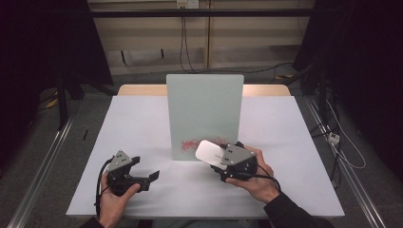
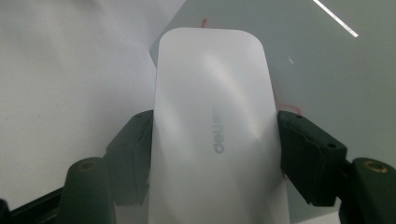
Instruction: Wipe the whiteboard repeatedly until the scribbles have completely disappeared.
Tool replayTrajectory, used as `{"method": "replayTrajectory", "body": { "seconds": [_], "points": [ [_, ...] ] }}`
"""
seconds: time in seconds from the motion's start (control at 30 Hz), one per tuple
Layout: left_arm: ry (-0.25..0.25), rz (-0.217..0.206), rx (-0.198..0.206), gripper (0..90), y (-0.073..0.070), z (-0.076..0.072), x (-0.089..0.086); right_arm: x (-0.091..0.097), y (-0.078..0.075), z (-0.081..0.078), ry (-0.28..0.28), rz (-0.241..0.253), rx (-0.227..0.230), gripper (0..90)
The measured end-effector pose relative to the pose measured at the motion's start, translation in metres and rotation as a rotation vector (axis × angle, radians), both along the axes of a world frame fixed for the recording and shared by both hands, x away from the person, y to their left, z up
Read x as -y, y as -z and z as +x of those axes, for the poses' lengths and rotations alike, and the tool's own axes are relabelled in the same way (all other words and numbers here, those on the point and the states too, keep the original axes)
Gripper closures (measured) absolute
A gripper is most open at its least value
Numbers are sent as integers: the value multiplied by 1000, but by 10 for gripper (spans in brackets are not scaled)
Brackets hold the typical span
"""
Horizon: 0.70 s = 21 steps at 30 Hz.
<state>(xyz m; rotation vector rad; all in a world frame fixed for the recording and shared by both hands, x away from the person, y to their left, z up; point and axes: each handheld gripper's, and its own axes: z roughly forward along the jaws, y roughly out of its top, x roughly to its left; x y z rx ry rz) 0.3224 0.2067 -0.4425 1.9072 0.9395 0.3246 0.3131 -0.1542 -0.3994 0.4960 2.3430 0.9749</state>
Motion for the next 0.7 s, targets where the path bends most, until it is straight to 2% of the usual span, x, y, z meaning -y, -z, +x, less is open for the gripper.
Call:
{"method": "replayTrajectory", "body": {
  "seconds": [0.17, 0.23, 0.33, 0.37, 0.43, 0.7],
  "points": [
    [5, 4, -1, 49, 0, 0, 1, -3, 1, -1, 6, -41, 38, 314],
    [5, 2, 0, 49, 0, 0, 1, -4, 1, -2, 14, -62, 70, 314],
    [13, -11, -9, 49, 0, -2, 2, -4, 0, -1, 15, -65, 78, 314],
    [22, 2, -10, 49, -1, -3, 2, -4, 0, 0, 14, -69, 79, 314],
    [26, 2, -11, 49, 0, -2, 4, -4, -1, 1, 21, -65, 84, 314],
    [10, 1, -8, 49, 0, -1, 1, 0, -2, 6, 46, -79, 114, 314]
  ]
}}
